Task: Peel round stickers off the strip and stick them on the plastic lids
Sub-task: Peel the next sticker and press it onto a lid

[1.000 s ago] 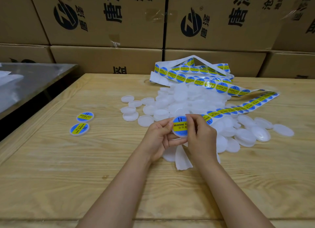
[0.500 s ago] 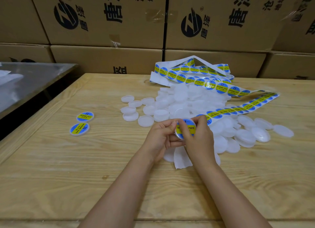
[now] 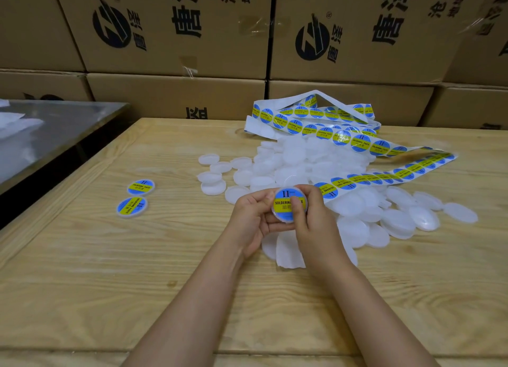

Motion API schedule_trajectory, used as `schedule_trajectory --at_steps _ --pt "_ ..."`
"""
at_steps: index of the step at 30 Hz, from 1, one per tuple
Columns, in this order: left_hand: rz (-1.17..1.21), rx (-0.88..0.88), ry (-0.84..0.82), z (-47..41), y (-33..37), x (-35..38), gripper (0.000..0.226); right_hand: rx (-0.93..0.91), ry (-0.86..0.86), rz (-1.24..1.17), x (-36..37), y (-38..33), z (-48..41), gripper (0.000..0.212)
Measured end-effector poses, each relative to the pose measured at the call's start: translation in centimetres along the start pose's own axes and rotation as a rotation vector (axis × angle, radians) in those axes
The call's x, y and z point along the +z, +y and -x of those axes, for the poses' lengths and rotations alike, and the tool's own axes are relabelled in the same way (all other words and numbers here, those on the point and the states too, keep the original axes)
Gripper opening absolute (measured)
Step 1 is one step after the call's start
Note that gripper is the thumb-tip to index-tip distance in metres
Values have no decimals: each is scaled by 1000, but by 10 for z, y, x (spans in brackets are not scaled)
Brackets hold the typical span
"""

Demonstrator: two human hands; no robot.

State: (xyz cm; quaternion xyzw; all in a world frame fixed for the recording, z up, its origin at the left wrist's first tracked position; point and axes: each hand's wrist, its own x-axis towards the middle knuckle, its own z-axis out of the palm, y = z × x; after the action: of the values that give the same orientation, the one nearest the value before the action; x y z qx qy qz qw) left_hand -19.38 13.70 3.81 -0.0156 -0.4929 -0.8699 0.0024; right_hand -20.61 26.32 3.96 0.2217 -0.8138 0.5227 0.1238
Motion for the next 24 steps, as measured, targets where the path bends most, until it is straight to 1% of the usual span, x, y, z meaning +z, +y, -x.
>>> schedule_trajectory --at_steps 4,6,8,10,13,14,16,18,19,20,21,22,24 --pt "-30 -10 -11 -1 -1 -3 28 8 31 -60 -3 3 -1 10" --pt "-56 -25 -19 -1 0 -6 28 17 28 -76 -4 7 -3 7" --pt "-91 -37 -26 -2 1 -8 29 37 31 -113 -4 9 -4 12" --pt "-134 -34 -7 -2 3 -9 28 72 41 -214 -4 11 -5 20" --pt "-186 8 96 -3 7 -11 23 174 99 -316 -6 13 -8 26" --pt "-208 39 151 -3 10 -12 22 206 138 -330 -8 14 -9 24" --pt "-321 135 328 -7 20 -19 24 201 237 -243 -12 17 -11 17" --pt "-501 264 615 -10 31 -34 26 158 330 -101 -15 20 -12 9" --pt "-577 325 788 -10 36 -44 27 154 363 -29 -16 21 -13 11" --pt "-639 365 948 -8 41 -56 28 155 388 57 -17 22 -14 18" --pt "-701 377 1070 -4 44 -69 29 153 402 162 -18 23 -15 26" --pt "-770 363 1150 0 47 -81 29 147 403 273 -19 24 -16 34" --pt "-915 297 1252 7 49 -100 31 144 374 423 -19 26 -16 44"
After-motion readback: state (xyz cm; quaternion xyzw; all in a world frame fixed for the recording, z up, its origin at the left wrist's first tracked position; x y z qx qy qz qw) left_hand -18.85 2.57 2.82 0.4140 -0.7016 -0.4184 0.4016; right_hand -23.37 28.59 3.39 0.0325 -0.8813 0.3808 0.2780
